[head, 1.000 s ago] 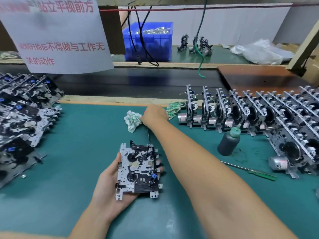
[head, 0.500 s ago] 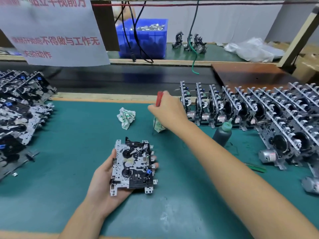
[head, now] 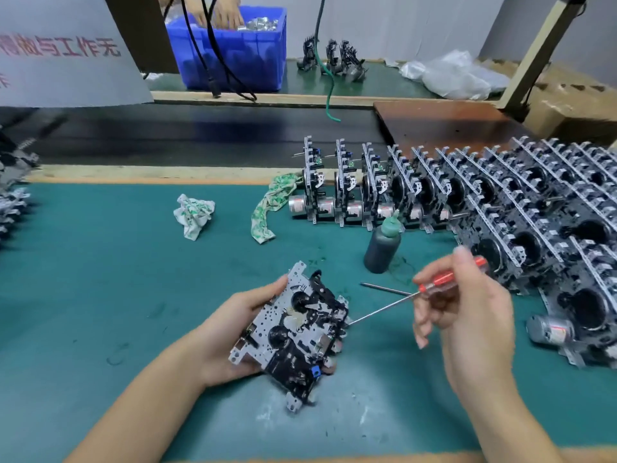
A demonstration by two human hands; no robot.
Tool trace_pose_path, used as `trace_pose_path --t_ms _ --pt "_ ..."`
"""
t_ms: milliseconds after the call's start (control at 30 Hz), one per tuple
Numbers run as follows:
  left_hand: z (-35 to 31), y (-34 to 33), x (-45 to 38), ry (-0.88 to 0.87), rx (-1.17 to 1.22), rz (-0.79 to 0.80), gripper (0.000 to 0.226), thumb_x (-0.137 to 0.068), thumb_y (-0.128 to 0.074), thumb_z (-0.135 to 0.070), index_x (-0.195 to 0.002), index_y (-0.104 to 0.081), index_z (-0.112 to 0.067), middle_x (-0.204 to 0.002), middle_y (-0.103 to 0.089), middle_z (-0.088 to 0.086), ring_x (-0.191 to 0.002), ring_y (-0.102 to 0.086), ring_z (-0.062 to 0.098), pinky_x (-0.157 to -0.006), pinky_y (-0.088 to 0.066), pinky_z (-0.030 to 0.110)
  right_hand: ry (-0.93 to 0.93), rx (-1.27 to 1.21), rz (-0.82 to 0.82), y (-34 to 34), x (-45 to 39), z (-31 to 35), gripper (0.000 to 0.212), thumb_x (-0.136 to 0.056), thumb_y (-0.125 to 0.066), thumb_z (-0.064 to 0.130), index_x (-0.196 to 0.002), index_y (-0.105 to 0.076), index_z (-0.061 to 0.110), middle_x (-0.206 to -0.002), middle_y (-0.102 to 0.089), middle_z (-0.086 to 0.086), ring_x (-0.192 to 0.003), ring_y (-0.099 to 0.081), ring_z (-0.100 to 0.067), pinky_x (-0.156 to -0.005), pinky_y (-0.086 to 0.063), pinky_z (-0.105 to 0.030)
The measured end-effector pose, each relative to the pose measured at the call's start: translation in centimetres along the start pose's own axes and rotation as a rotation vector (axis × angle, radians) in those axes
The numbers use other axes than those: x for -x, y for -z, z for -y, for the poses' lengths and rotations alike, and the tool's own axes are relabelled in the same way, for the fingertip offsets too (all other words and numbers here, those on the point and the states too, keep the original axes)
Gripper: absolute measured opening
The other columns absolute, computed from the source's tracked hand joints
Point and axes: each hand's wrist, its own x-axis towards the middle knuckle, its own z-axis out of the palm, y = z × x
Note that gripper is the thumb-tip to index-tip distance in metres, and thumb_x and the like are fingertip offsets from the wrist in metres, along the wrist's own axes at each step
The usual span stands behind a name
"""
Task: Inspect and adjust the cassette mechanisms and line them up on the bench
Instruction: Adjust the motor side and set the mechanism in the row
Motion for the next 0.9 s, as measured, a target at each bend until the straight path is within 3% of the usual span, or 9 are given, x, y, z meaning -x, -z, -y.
trace_pose_path --t_ms 100,133,233,300,367,467,633,800,900 --pt "-0.4 -1.1 -0.6 -0.094 -0.235 -0.264 0.039 -0.089 -0.053 -0.039 -0.098 -0.076 -0.01 -0.068 -0.073 0.007 -0.06 -0.07 0.011 -0.052 -0.053 0.017 0.088 0.034 -0.128 0.6 0.6 -1.6 0.034 -0.087 -0.047 0.032 -0.058 -0.063 0.024 -0.038 -0.043 0.0 -0.031 -0.038 -0.01 -0.033 -0.029 -0.014" --pt "-0.5 -1.7 -0.4 -0.118 -0.367 -0.345 0.037 -0.086 -0.052 -0.045 -0.087 -0.076 -0.017 -0.062 -0.071 -0.003 -0.052 -0.067 0.006 -0.051 -0.049 0.013 0.095 0.033 -0.156 0.7 0.7 -2.1 0.032 -0.086 -0.05 0.032 -0.058 -0.063 0.024 -0.038 -0.042 0.002 -0.03 -0.035 -0.009 -0.034 -0.026 -0.012" --pt "-1.3 -3.2 0.9 -0.145 -0.845 -0.622 0.055 -0.071 -0.034 -0.078 -0.078 -0.065 -0.032 -0.089 -0.064 -0.018 -0.077 -0.06 0.007 -0.083 -0.045 0.026 0.111 0.01 -0.169 0.7 1.0 -3.1 0.025 -0.079 -0.06 0.038 -0.058 -0.065 0.024 -0.042 -0.044 0.006 -0.033 -0.03 -0.004 -0.036 -0.022 -0.012" --pt "-0.9 -2.9 2.0 -0.255 -1.261 -0.911 0.086 -0.068 -0.015 -0.089 -0.082 -0.065 -0.02 -0.086 -0.068 -0.006 -0.077 -0.062 0.019 -0.074 -0.045 0.032 0.144 -0.006 -0.136 0.8 1.2 -3.3 0.026 -0.077 -0.056 0.041 -0.058 -0.065 0.025 -0.043 -0.045 0.007 -0.033 -0.031 -0.003 -0.036 -0.023 -0.012" --pt "-0.3 -3.8 3.1 -0.484 -1.524 -1.155 0.082 -0.075 -0.015 -0.088 -0.102 -0.063 -0.027 -0.098 -0.068 -0.005 -0.09 -0.062 0.023 -0.069 -0.044 0.035 0.194 -0.006 -0.103 0.8 1.4 -3.4 0.028 -0.078 -0.052 0.038 -0.055 -0.064 0.027 -0.044 -0.048 0.007 -0.033 -0.033 -0.004 -0.037 -0.024 -0.011" --pt "1.2 -5.7 3.7 -0.747 -1.691 -1.043 0.068 -0.081 -0.036 -0.069 -0.122 -0.058 -0.019 -0.122 -0.058 0.004 -0.113 -0.053 0.029 -0.083 -0.046 0.043 0.266 0.038 -0.125 0.5 1.8 -3.6 0.034 -0.08 -0.047 0.033 -0.05 -0.063 0.03 -0.043 -0.051 0.011 -0.031 -0.035 -0.003 -0.038 -0.027 -0.009" --pt "3.4 -6.0 2.2 -0.762 -1.802 -0.817 0.066 -0.074 -0.044 -0.056 -0.126 -0.057 -0.019 -0.127 -0.058 0.004 -0.114 -0.057 0.027 -0.085 -0.048 0.038 0.305 0.075 -0.175 0.4 1.9 -4.0 0.04 -0.084 -0.042 0.031 -0.05 -0.064 0.031 -0.041 -0.052 0.01 -0.029 -0.035 -0.003 -0.039 -0.029 -0.009" --pt "4.1 -5.9 1.3 -0.853 -1.825 -0.857 0.059 -0.075 -0.045 -0.043 -0.124 -0.059 -0.013 -0.116 -0.064 0.002 -0.109 -0.061 0.029 -0.079 -0.052 0.038 0.326 0.107 -0.15 0.6 1.9 -4.3 0.042 -0.087 -0.041 0.031 -0.052 -0.064 0.034 -0.041 -0.052 0.01 -0.029 -0.037 -0.002 -0.039 -0.029 -0.009" --pt "4.4 -5.7 0.9 -0.906 -1.834 -0.899 0.055 -0.074 -0.045 -0.038 -0.122 -0.061 -0.014 -0.108 -0.067 -0.001 -0.11 -0.06 0.029 -0.08 -0.044 0.035 0.356 0.162 -0.103 0.6 1.9 -4.4 0.042 -0.09 -0.04 0.033 -0.056 -0.064 0.036 -0.043 -0.052 0.009 -0.03 -0.038 -0.002 -0.04 -0.03 -0.01"
